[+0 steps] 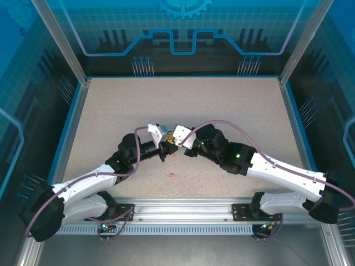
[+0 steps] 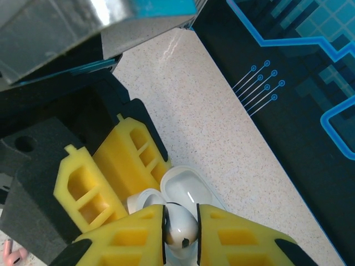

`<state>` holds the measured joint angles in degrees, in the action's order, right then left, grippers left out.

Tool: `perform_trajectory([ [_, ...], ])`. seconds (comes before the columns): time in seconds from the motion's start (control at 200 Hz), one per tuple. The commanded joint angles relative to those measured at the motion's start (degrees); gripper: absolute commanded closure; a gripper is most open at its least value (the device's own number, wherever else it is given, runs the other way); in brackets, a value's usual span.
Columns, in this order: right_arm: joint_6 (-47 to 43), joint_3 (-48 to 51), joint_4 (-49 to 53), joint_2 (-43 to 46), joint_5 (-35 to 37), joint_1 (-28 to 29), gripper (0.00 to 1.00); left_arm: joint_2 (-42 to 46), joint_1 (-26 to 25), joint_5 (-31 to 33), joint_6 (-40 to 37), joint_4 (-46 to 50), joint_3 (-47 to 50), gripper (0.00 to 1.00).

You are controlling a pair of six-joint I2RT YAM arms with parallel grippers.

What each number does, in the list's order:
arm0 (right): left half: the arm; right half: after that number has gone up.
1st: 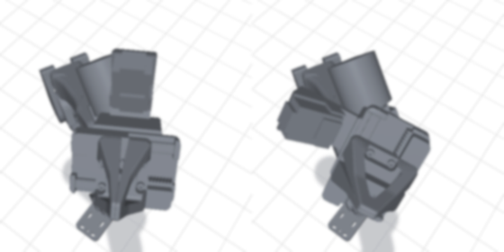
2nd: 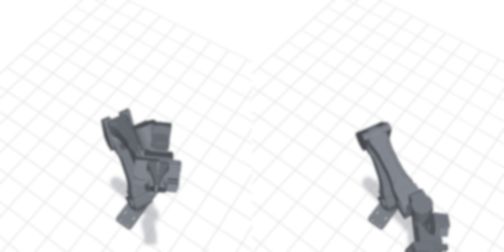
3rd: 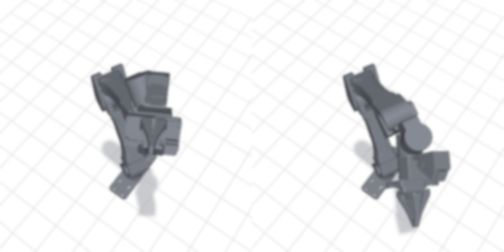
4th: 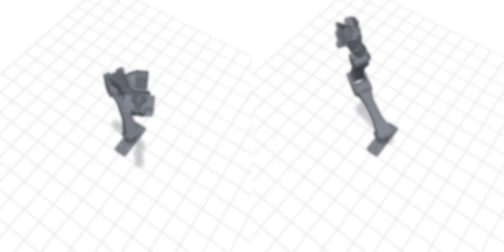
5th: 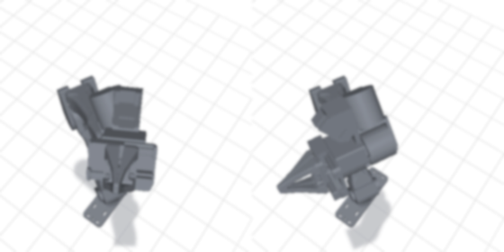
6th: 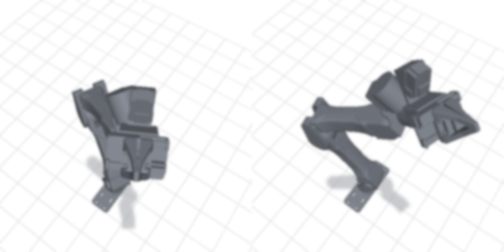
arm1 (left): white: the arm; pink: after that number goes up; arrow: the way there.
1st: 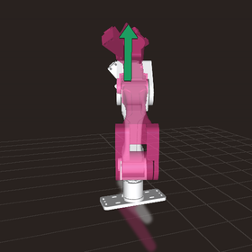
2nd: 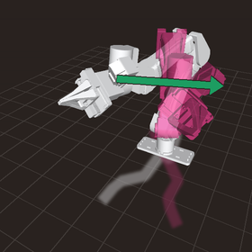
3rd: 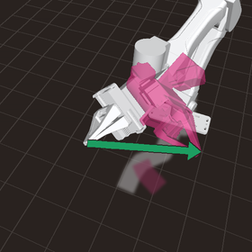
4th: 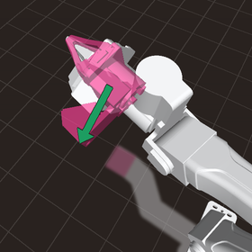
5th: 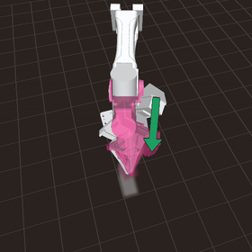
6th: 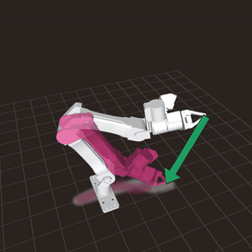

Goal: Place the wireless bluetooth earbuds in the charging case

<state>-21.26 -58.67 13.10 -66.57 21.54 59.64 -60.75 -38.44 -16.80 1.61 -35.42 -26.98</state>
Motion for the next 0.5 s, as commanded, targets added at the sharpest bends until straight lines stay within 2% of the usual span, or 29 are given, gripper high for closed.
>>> perform_trajectory([
  [0.0,0.5,-2.3,3.1,0.1,-3.4,0.4,0.79,-0.1,-0.5,-1.2,0.6,-3.0,-1.5,1.0],
  [0.105,2.1,-3.6,5.9,-0.1,-7.6,-1.0,0.76,-0.2,-0.4,-1.3,0.5,-3.3,-1.4,1.0],
  [0.495,10.5,-10.3,10.0,3.7,-19.7,-8.6,0.36,-0.1,-0.5,-1.4,0.8,-4.2,-0.9,1.0],
])
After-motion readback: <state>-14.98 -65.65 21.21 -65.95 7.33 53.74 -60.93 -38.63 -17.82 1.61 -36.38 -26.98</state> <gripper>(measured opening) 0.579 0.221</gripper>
